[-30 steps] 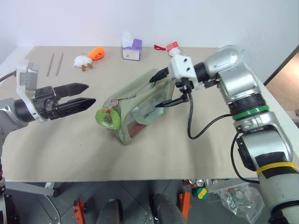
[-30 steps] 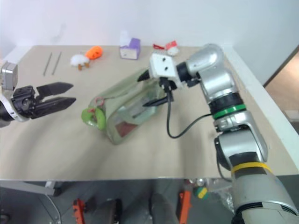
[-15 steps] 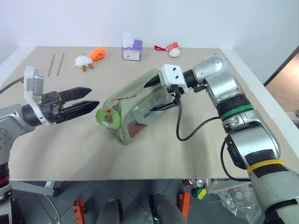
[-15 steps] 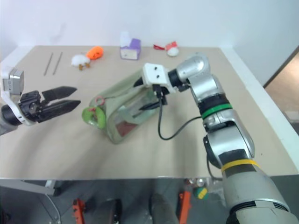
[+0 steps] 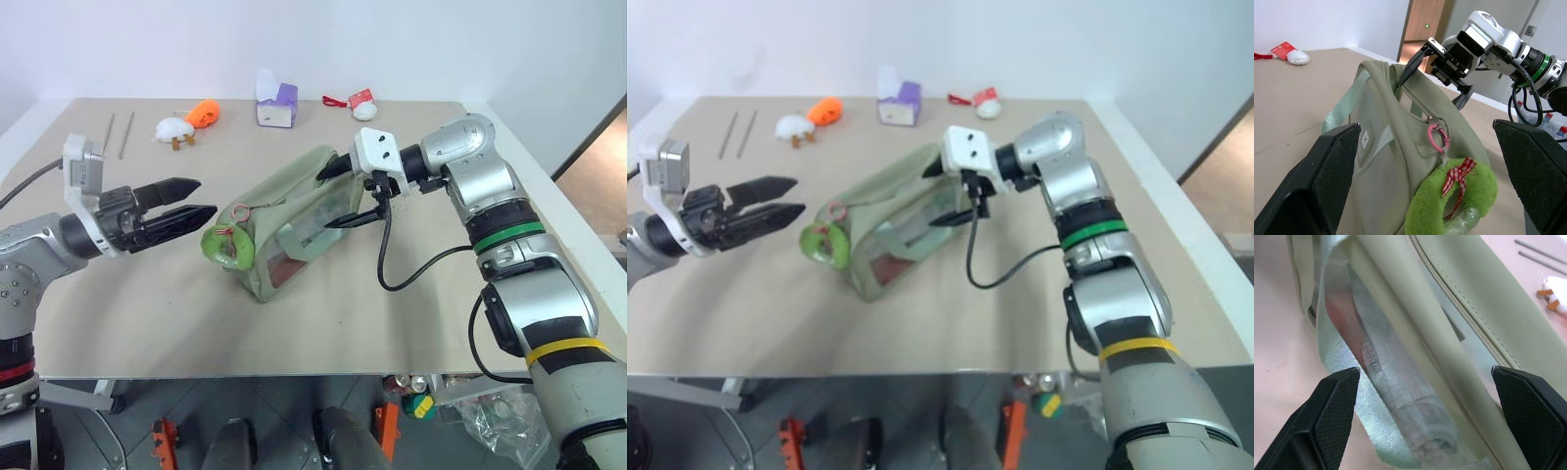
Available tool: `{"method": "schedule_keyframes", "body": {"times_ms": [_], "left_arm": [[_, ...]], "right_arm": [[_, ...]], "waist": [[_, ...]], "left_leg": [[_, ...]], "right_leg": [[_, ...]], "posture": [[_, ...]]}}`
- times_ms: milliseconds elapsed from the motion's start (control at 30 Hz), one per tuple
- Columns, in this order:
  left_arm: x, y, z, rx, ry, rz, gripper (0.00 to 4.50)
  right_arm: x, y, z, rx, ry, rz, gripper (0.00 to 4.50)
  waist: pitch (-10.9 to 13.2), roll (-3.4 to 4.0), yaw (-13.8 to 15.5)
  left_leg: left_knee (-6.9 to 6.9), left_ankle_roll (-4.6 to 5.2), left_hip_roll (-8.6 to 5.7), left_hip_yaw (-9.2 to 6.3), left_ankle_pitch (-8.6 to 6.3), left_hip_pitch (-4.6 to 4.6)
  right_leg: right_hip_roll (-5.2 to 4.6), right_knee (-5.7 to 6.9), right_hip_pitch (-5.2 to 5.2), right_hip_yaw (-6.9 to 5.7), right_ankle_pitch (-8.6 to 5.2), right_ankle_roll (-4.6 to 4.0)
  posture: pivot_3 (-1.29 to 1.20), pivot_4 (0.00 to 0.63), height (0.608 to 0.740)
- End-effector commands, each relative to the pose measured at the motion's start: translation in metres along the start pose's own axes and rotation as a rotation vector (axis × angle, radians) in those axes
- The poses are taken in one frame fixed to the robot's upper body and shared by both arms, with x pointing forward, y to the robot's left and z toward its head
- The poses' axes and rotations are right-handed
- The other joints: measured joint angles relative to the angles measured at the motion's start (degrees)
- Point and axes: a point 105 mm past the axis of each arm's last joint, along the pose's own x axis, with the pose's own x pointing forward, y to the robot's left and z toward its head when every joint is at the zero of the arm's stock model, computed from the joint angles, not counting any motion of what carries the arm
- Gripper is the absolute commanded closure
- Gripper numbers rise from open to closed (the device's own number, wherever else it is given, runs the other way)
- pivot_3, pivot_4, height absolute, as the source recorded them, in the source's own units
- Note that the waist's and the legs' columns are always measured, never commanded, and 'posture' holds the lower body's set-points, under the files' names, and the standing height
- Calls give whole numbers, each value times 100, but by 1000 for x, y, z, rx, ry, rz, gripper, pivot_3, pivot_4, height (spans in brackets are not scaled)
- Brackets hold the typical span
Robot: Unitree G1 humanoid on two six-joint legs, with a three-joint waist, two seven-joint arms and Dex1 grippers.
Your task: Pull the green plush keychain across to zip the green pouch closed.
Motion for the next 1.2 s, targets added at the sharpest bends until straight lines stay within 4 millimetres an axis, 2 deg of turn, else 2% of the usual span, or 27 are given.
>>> {"method": "schedule_keyframes", "body": {"times_ms": [33, 67, 233, 333, 633, 733, 800, 867, 1000, 1200], "left_arm": [[5, -3, 7, 42, -24, -28, 0], [5, -4, 7, 43, -24, -29, 0], [3, -6, 7, 46, -27, -26, 0], [1, -6, 7, 48, -29, -21, 0], [-2, -8, 6, 55, -37, -6, 0], [-2, -8, 7, 59, -44, -2, 0], [-2, -8, 8, 58, -51, 2, 0], [-4, -9, 8, 55, -56, 6, 0], [-5, -11, 4, 45, -59, 10, 0], [-3, -11, 3, 37, -64, 13, 0]], "right_arm": [[-10, -10, 21, -47, -43, -41, 1472], [-10, -10, 21, -48, -41, -39, 1622], [-10, -9, 23, -48, -42, -36, 3506], [-10, -8, 24, -48, -43, -28, 4469], [-11, -6, 23, -56, -27, -5, 4469], [-13, -11, 25, -63, -19, -45, 4469], [-18, -13, 21, -69, 25, -68, 4469], [-27, -10, 26, -76, 23, -68, 4469], [-44, 6, 38, -94, 14, -46, 4469], [-55, 12, 45, -49, 41, -141, 4469]], "waist": [[0, 0, 1], [0, 0, 1], [0, 0, 0], [0, 0, 0], [0, 0, 1], [0, 0, 1], [0, 0, 2], [1, 2, 8], [1, 1, 38], [1, 2, 25]], "left_leg": [[0, -2, 0, -1, 1, 0], [0, -2, 0, -1, 1, 0], [-1, -3, 0, -5, 2, -1], [-1, -3, 0, -6, 2, -1], [0, -6, 1, -8, 3, 0], [0, -12, 1, -9, 7, -1], [-1, -14, 1, -10, 8, -1], [-1, -17, 1, -11, 10, -2], [-4, -17, -2, -20, 10, -7], [-3, -18, 2, -25, 10, -8]], "right_leg": [[0, 0, 0, 0, 0, 0], [-1, 0, 0, -1, 0, 0], [0, 1, 0, -5, -1, -2], [-1, 2, 0, -7, -2, -2], [-1, 2, 0, -10, -2, -2], [-1, 2, 1, -12, -2, -3], [-1, 3, 0, -13, -2, -2], [-2, 4, -1, -14, -3, -1], [-4, 3, 0, -21, -8, -6], [-3, 4, -3, -33, -23, 15]], "posture": [[0, 150, 740], [0, 150, 740], [0, 150, 740], [0, 150, 740], [0, 150, 740], [0, 150, 740], [0, 150, 740], [0, 150, 740], [0, 150, 740], [0, 150, 740]]}}
